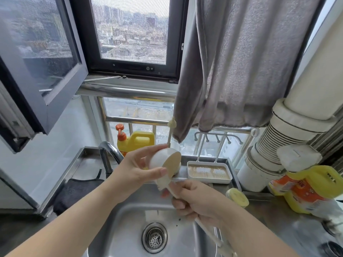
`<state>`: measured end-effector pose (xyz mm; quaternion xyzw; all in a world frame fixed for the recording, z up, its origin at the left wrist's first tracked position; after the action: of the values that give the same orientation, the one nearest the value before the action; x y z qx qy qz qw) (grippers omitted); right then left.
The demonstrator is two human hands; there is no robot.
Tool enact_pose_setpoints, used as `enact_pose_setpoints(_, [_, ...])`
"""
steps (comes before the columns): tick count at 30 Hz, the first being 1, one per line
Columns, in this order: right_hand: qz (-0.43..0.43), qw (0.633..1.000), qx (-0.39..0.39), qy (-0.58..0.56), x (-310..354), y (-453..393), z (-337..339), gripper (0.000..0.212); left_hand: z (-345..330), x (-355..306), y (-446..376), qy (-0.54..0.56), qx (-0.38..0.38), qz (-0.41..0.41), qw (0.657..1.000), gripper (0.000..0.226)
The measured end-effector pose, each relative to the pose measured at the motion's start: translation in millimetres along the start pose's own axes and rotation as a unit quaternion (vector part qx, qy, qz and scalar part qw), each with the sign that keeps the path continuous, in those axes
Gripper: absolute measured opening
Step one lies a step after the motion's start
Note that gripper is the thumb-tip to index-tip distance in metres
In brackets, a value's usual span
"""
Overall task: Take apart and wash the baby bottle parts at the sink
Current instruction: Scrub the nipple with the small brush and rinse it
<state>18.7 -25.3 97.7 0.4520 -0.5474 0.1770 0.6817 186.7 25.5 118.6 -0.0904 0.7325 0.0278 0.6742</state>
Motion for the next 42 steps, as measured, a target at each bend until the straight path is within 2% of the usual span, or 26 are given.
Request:
enact_pose_setpoints(1, [0.028,0.988,-0.075,0.132,2,-2,6,0.026,0,2,1,-0.014,-0.002,0.004,1.0,0.069])
enact_pose_setpoints(2, [0.062,0.947,-0.152,0.275,5,-3,13,0.023,0,5,1,-0.03,-0.004,0.008,1.0,0.068])
enact_pose_setpoints(4, [0.135,0.805,-0.273,0.51,11,-7,21,0.016,-2,9,0,-0.046,-0.007,0.017,0.999,0.064])
enact_pose_setpoints(5, [0.166,0.727,-0.32,0.584,13,-6,21,0.01,-2,10,-1,-0.045,-0.012,0.018,0.999,0.061])
enact_pose_setpoints(6, [0.192,0.676,-0.354,0.617,16,-5,19,0.008,-3,9,-2,-0.041,-0.015,0.018,0.999,0.058])
enact_pose_setpoints(7, [0.201,0.663,-0.362,0.624,17,-4,16,0.008,-3,7,-3,-0.039,-0.016,0.016,0.999,0.057])
enact_pose_setpoints(8, [0.196,0.696,-0.347,0.598,17,-4,14,0.009,-4,5,-4,-0.04,-0.014,0.012,0.999,0.057])
enact_pose_setpoints(11, [0.122,0.901,-0.216,0.355,11,-5,9,0.027,-3,1,-5,-0.013,-0.028,-0.007,1.0,0.06])
enact_pose_setpoints(12, [0.093,0.944,-0.178,0.262,9,-5,7,0.029,-2,0,-6,-0.003,-0.034,-0.013,0.999,0.063])
enact_pose_setpoints(14, [0.038,0.991,-0.096,0.089,7,-3,2,0.032,-2,-1,-5,0.014,-0.038,-0.02,0.999,0.073])
enact_pose_setpoints(16, [-0.003,0.999,-0.006,-0.039,7,2,-1,0.033,-2,-2,-5,0.028,-0.036,-0.022,0.999,0.077])
enact_pose_setpoints(18, [-0.008,0.998,0.027,-0.062,6,3,-1,0.032,-2,-2,-5,0.03,-0.032,-0.022,0.999,0.076])
enact_pose_setpoints(19, [0.002,1.0,0.01,-0.026,4,2,1,0.032,-2,-2,-5,0.028,-0.032,-0.022,0.999,0.075])
enact_pose_setpoints(21, [0.055,0.983,-0.082,0.154,3,-2,8,0.029,-1,-1,-5,0.022,-0.037,-0.02,0.999,0.073])
enact_pose_setpoints(24, [0.137,0.859,-0.245,0.429,12,-3,20,0.025,-3,-1,-5,0.007,-0.032,-0.011,0.999,0.069])
enact_pose_setpoints(26, [0.18,0.747,-0.325,0.551,21,-1,22,0.025,-3,-4,-7,0.003,-0.031,-0.014,0.999,0.068])
enact_pose_setpoints(27, [0.197,0.714,-0.347,0.576,24,0,21,0.025,-3,-5,-8,0.001,-0.036,-0.018,0.999,0.068])
enact_pose_setpoints(28, [0.197,0.715,-0.344,0.576,25,-1,19,0.025,-2,-7,-9,-0.001,-0.04,-0.023,0.999,0.069])
enact_pose_setpoints(29, [0.189,0.754,-0.318,0.543,25,-2,18,0.025,-1,-8,-10,-0.002,-0.043,-0.028,0.999,0.069])
enact_pose_setpoints(31, [0.161,0.879,-0.233,0.385,20,-6,14,0.025,0,-9,-10,-0.002,-0.048,-0.038,0.998,0.07])
enact_pose_setpoints(32, [0.139,0.926,-0.19,0.294,17,-6,10,0.027,0,-8,-10,-0.004,-0.048,-0.039,0.998,0.072])
enact_pose_setpoints(34, [0.08,0.979,-0.11,0.151,11,-4,4,0.031,1,-5,-7,-0.007,-0.046,-0.037,0.998,0.078])
enact_pose_setpoints(36, [0.046,0.997,-0.036,0.043,10,0,-1,0.034,1,0,-5,-0.008,-0.039,-0.034,0.999,0.082])
enact_pose_setpoints(38, [0.033,0.997,0.018,-0.069,14,2,-3,0.034,1,2,-3,-0.007,-0.027,-0.037,0.999,0.075])
enact_pose_setpoints(40, [0.025,0.987,0.033,-0.157,17,2,-4,0.031,0,4,-3,-0.016,-0.017,-0.039,0.999,0.067])
enact_pose_setpoints(42, [0.027,0.983,0.029,-0.179,17,-1,-5,0.032,2,5,-3,-0.034,-0.011,-0.034,0.999,0.066])
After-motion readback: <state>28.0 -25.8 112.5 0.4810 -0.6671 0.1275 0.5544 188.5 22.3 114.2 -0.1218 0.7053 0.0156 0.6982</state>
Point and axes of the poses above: each hand's wrist, its own y-axis away from the middle knuckle, its own z-axis out of the back of the hand, x = y × z, the point moved 2 cm from there along -y, towards the middle knuckle, and after that the axes turned 3 degrees about -x, right-handed, at the moved point
